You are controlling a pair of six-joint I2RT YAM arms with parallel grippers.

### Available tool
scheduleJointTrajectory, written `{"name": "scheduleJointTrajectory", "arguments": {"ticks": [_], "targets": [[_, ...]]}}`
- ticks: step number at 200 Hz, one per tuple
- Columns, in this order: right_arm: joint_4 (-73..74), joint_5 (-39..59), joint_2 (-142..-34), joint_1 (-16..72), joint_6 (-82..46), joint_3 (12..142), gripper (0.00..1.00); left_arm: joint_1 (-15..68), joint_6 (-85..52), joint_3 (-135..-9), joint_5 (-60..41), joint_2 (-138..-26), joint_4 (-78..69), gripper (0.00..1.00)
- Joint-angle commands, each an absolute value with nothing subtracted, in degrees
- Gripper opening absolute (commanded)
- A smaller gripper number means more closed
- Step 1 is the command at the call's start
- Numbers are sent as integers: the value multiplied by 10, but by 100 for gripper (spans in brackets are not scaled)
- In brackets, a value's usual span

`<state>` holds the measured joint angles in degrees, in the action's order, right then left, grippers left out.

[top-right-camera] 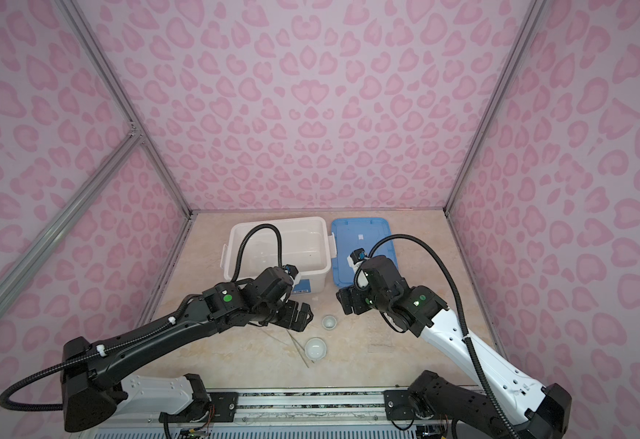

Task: Organize the chemistry lab equipment
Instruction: 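Move the left gripper to the small white porcelain cup while right draws back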

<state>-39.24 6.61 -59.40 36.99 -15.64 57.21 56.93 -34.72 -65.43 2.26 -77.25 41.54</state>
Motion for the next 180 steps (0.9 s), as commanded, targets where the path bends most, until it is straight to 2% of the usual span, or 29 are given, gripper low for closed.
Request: {"name": "scheduleJointTrajectory", "arguments": {"ticks": [1, 57, 127, 180], "targets": [[-405, 94, -599, 347, -144, 574, 92, 587, -365, -666, 69, -825, 366, 100], [-426, 104, -596, 283, -121, 583, 94, 613, -376, -695, 83, -959, 315, 82], [-436, 91, -571, 258, -123, 550, 94, 618, -383, -720, 71, -1044, 290, 76], [-431, 90, -559, 256, -125, 530, 94, 618, -378, -728, 65, -1080, 287, 75]]}}
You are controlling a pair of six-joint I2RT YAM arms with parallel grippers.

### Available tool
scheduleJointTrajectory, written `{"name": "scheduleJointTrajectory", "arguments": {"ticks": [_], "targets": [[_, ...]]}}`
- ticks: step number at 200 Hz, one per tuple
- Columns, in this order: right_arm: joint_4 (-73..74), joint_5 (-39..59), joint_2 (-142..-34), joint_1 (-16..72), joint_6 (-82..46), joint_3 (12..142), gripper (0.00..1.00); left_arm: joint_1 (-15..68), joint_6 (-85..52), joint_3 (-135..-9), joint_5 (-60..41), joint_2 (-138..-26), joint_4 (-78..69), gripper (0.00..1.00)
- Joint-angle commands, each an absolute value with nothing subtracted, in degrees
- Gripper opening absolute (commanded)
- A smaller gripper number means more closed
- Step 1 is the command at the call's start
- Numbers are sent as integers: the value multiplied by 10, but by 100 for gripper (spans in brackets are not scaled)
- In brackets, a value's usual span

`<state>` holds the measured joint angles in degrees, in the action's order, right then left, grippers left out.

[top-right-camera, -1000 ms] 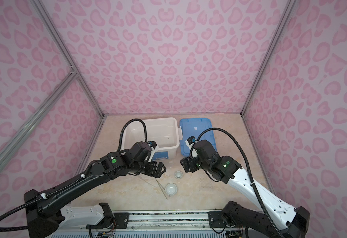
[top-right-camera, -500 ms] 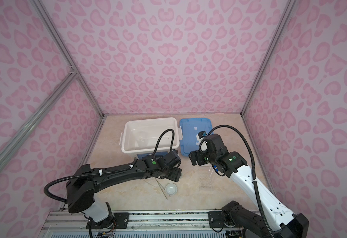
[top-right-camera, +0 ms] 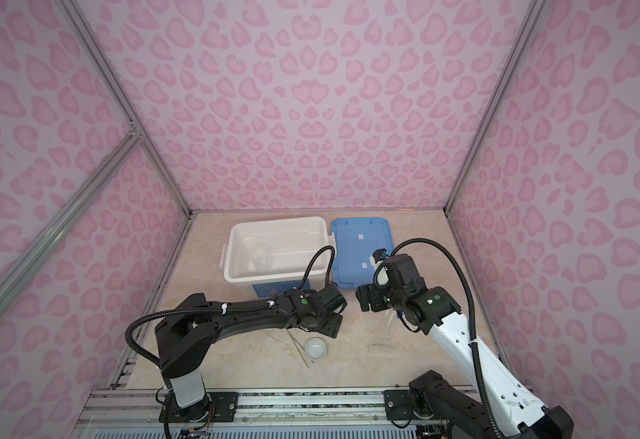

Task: Organize the chemistry lab equipment
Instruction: 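Move the left gripper to the small white porcelain cup while right draws back, then grasp the small white porcelain cup with the left gripper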

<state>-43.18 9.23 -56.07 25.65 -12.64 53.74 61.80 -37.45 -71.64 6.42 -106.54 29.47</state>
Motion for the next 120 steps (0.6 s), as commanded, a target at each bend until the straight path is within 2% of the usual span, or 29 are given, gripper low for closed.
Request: {"name": "scheduleJointTrajectory", "arguments": {"ticks": [1, 83, 97, 108, 120], "targets": [[-431, 90, -558, 255, -125, 530, 94, 618, -378, -729, 66, -1080, 287, 75], [-427, 82, -556, 255, -123, 525, 93, 618, -368, -741, 87, -1102, 275, 65], [-426, 82, -553, 255, -124, 520, 93, 618, -368, -749, 87, -1109, 282, 62], [-425, 82, -551, 254, -124, 518, 93, 618, -367, -751, 84, -1114, 282, 56], [-426, 82, -549, 255, -126, 517, 93, 618, -371, -751, 83, -1117, 285, 55]]}}
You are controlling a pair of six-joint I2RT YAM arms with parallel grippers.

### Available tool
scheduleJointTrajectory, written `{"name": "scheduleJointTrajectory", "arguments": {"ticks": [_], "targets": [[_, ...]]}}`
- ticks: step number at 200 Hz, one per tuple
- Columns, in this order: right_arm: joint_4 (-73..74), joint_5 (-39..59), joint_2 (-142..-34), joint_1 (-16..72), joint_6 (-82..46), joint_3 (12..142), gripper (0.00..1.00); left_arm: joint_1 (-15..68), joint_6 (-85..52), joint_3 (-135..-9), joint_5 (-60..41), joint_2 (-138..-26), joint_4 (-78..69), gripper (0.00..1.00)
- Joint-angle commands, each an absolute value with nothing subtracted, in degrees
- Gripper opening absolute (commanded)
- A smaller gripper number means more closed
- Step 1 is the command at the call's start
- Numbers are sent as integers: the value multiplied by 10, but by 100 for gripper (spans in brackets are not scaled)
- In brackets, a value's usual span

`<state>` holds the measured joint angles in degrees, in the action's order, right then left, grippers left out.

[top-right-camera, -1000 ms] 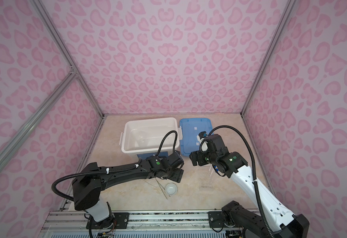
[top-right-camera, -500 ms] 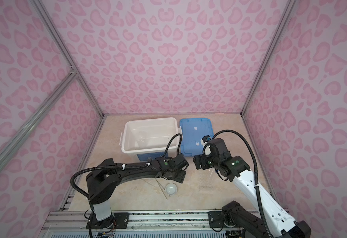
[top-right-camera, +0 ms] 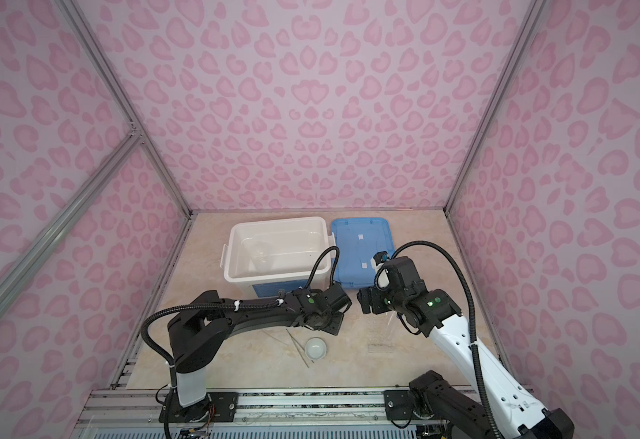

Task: Organize the chemistry lab equipment
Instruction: 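Grasp the small white porcelain cup with the left gripper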

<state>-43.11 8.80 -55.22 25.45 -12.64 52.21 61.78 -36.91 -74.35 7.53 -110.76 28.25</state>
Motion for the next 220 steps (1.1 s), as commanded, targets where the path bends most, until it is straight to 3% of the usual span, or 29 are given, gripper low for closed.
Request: {"name": "scheduleJointTrajectory", "arguments": {"ticks": [1, 26, 118, 189, 220], "targets": [[-426, 82, -549, 255, -125, 516, 93, 618, -371, -751, 83, -1117, 285, 55], [-426, 81, -543, 254, -126, 513, 93, 617, -374, -749, 91, -1116, 291, 55], [-427, 87, -535, 254, -131, 518, 92, 619, -377, -746, 82, -1080, 293, 37], [-411, 127, -507, 254, -131, 562, 92, 617, -366, -767, 108, -927, 382, 27], [-390, 161, -518, 255, -128, 591, 92, 599, -349, -816, 120, -862, 445, 28]]}}
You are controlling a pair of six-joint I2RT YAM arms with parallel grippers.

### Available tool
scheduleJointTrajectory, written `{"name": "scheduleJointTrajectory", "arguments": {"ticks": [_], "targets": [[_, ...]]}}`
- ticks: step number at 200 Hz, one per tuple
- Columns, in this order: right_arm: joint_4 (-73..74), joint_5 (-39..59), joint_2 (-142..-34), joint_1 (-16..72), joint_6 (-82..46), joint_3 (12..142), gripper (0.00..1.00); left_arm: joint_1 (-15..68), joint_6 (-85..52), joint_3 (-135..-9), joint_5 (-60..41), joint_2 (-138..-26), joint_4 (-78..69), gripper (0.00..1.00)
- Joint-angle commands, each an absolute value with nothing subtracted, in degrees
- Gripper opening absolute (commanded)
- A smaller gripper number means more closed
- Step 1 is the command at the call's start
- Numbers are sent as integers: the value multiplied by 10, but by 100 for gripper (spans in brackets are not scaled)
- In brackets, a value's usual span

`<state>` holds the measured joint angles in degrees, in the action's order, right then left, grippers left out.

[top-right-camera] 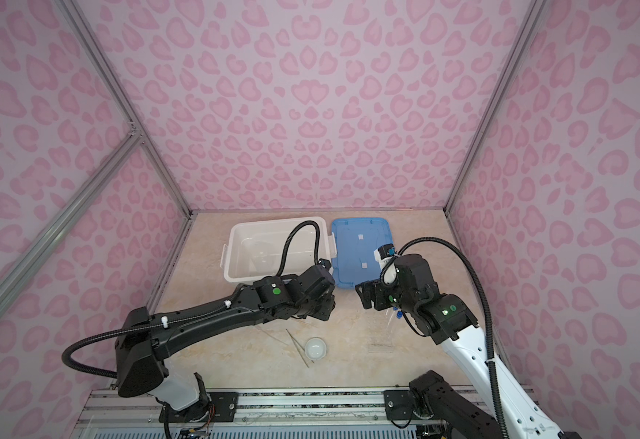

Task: Organize the chemistry lab equipment
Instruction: 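Carry the white cup into the bin with left gripper while right hovers above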

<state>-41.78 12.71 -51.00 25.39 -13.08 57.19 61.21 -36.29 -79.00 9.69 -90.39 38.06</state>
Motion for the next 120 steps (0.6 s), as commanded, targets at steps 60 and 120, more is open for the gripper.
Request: {"name": "scheduleJointTrajectory", "arguments": {"ticks": [60, 120], "targets": [[-358, 139, -617, 324, -128, 705, 92, 476, -288, -870, 93, -797, 513, 28], [-336, 97, -770, 409, -120, 820, 91, 336, -221, -904, 55, -833, 542, 29]]}}
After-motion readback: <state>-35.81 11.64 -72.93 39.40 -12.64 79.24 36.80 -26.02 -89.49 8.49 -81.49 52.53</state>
